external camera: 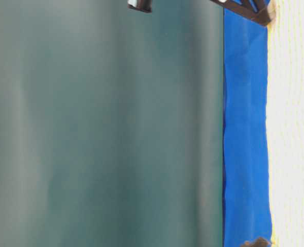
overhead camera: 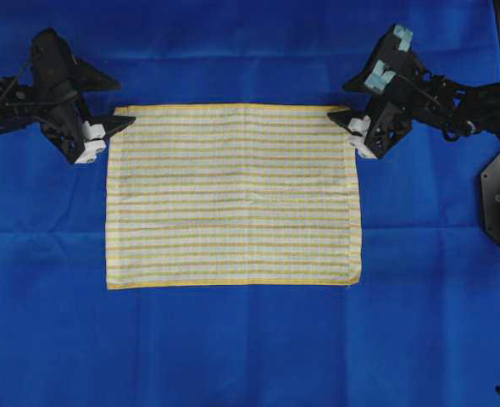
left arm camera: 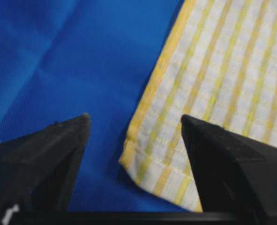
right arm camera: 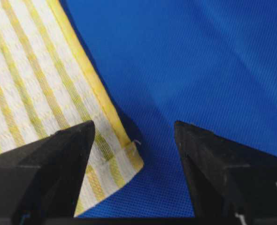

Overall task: Fold the yellow towel.
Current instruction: 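Move both grippers to the towel's top corners and pinch them, then lift the top corners and fold them down toward the bottom edge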

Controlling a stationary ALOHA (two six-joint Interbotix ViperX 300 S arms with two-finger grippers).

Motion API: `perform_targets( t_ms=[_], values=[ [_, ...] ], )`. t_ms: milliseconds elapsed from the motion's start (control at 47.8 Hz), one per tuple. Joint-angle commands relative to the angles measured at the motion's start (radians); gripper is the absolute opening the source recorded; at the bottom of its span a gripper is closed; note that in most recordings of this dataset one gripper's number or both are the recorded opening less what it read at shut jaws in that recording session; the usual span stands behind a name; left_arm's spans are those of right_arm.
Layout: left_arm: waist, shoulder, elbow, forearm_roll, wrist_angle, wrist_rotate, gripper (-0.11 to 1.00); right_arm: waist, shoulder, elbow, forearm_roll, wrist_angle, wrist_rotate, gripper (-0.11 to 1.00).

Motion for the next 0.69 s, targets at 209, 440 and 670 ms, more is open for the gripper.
perform_targets(
  t_ms=[209,440,670],
  values=[
    [0.012,0.083,-0.029,-0.005,-0.003,-0.005,0.3,-0.002,0.031,-0.014,0.021,-0.025,-0.002,0.49],
    [0.011,0.089,-0.029,-0.005,0.031,-0.005,0.06,0.009,0.031,-0.014,0.023,-0.021,0.0,0.02],
    [0.011,0.061,-0.031,-0.003,0.043,0.0,0.06,0.009,0.02,-0.017,0.026,-0.018,0.002,0.02]
  ],
)
